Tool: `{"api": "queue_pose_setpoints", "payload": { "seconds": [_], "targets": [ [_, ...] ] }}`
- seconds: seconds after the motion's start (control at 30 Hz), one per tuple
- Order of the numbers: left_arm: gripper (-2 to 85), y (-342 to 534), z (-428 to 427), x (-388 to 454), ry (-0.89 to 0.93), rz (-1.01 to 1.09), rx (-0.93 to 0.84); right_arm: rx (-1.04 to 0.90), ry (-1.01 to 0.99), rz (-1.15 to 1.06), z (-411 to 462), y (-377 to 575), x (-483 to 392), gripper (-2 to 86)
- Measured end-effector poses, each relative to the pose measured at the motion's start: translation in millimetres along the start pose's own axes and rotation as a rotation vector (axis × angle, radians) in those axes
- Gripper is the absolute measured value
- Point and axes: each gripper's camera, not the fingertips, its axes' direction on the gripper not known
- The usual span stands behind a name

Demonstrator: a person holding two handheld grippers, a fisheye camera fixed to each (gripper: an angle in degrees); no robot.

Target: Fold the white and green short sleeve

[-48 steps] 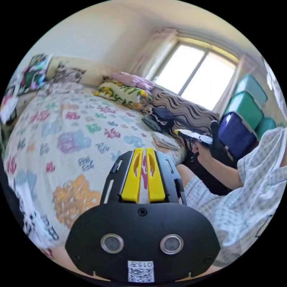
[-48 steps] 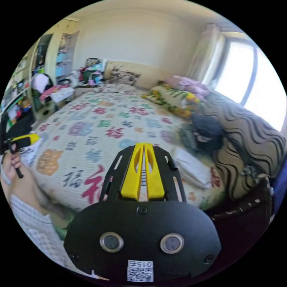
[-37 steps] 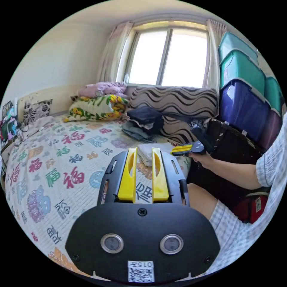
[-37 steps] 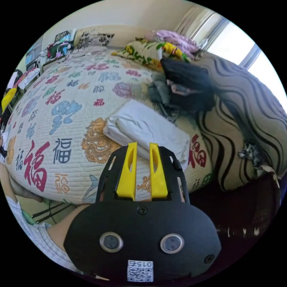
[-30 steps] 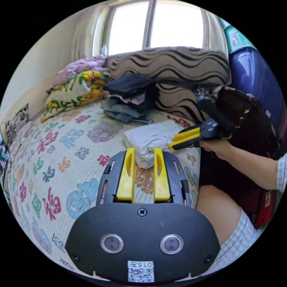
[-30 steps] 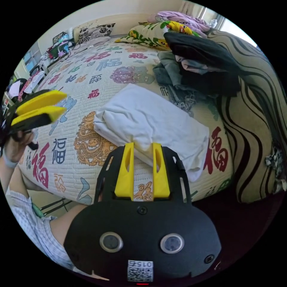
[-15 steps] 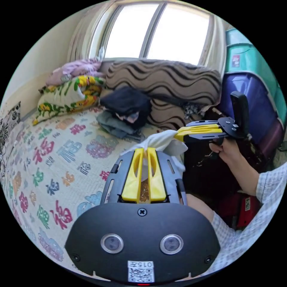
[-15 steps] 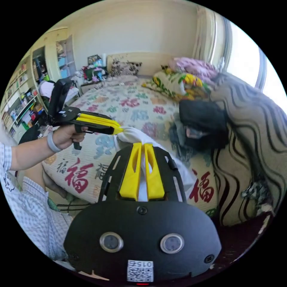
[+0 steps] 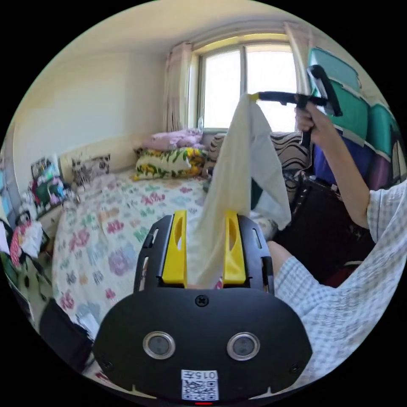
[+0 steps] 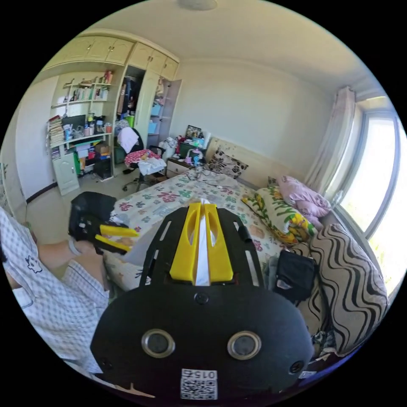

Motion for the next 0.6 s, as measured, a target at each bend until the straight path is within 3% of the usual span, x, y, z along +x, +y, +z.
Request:
{"api": "queue_pose_setpoints", "payload": {
  "seconds": [0.1,0.23,0.3,0.37,0.4,0.47,0.5,0.6],
  "targets": [
    [1.7,52.8,3.1,-16.6,0.078,-0.089,-0.093,-0.047,-0.014,-0.048,3.8,-21.8,-45.2,-0.6],
    [0.7,76.7,-50.5,-30.8,0.007,-0.068,-0.032,-0.108,0.018,-0.12,-2.3,-32.7,-83.0,-0.6],
    [1.4,77.3,-82.9,-45.8,0.059,-0.098,0.027,-0.107,-0.001,-0.109,-5.8,-33.7,-84.9,-0.6],
    [6.3,75.4,-98.6,-46.6,0.162,-0.09,0.016,-0.097,-0.053,-0.076,-5.8,-34.1,-82.4,-0.6],
    [14.3,76.7,-98.3,-32.7,0.184,-0.058,-0.012,-0.082,-0.09,-0.057,-4.2,-33.5,-81.3,-0.5],
    [17.4,84.1,-82.7,-1.1,0.152,-0.101,-0.062,-0.055,-0.105,-0.032,0.5,-31.0,-80.8,-0.5],
    [16.6,88.3,-65.5,22.3,0.099,-0.117,-0.088,-0.03,-0.106,-0.01,4.8,-28.2,-80.2,-0.5],
    [3.4,88.7,-26.1,52.7,0.026,-0.127,-0.039,0.001,-0.163,0.034,22.5,-21.7,-75.1,-0.5]
  ]
}}
